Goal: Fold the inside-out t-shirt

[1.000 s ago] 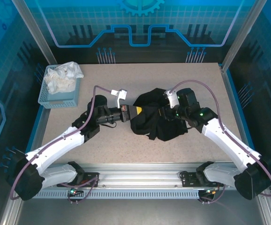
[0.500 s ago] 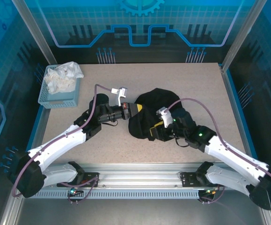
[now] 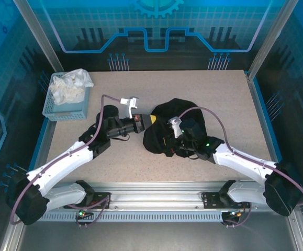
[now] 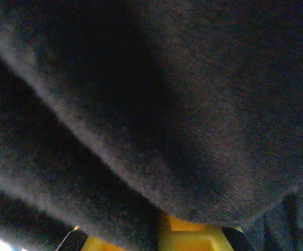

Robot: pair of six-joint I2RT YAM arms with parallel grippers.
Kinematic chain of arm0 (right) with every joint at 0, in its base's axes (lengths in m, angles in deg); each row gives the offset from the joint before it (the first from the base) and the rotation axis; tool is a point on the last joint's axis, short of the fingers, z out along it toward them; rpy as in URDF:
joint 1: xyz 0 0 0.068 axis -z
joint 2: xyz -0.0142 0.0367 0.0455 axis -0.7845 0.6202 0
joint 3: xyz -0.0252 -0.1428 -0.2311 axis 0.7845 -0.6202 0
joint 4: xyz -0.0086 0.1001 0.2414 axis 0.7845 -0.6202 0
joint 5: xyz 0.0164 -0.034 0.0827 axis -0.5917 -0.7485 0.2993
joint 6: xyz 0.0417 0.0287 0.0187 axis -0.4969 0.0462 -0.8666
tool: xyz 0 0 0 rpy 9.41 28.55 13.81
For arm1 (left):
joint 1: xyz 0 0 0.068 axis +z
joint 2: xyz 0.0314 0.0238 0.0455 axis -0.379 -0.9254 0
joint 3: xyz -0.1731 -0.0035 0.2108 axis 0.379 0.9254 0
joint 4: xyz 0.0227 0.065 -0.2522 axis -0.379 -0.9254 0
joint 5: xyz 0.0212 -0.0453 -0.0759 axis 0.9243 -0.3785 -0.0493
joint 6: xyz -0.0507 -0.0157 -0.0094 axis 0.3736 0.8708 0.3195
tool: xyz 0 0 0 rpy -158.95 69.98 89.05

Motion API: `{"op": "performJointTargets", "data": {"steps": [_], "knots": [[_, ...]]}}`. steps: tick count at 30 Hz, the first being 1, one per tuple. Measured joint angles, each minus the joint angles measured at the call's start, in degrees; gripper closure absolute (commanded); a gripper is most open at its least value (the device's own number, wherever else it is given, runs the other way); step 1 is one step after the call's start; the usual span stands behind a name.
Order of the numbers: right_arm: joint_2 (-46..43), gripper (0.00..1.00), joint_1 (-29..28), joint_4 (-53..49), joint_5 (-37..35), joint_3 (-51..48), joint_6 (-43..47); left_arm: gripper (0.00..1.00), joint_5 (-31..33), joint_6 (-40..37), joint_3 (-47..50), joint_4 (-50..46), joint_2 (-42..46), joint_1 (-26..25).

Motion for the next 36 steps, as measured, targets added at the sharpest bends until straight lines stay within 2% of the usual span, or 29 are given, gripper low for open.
{"op": "performJointTargets", "data": {"steps": [5,10,14,16,20,22,29,36], "knots": [[-8.3,1.00,6.6,5.9,15.7,-1.6,4.8,1.00,4.5,-1.2,0.8,-3.8,3.0,7.0],[-9.6,1.00,7.9,12.5,27.5,-1.6,6.4,0.99,5.9,-3.7,1.1,-6.5,0.9,8.1],[-7.4,1.00,7.9,14.6,32.8,-1.6,7.1,0.86,5.9,-5.1,1.2,-7.7,-1.0,8.1],[-6.2,1.00,7.9,15.6,34.4,-1.6,7.3,0.80,6.1,-6.1,1.2,-8.3,-1.4,8.1],[-4.8,1.00,8.0,15.9,35.9,-1.6,8.0,0.59,7.2,-8.4,1.2,-10.7,-1.3,8.2],[-4.6,1.00,8.3,15.9,36.1,-1.6,8.3,0.54,7.6,-9.7,1.7,-12.2,-0.5,8.2],[-3.9,1.00,9.0,15.9,36.0,-1.6,8.7,0.47,3.9,-9.9,7.5,-14.6,9.5,7.0],[-2.6,1.00,9.4,15.9,35.1,-1.5,8.6,0.45,-2.2,-9.4,9.7,-13.7,11.5,-1.7]]}}
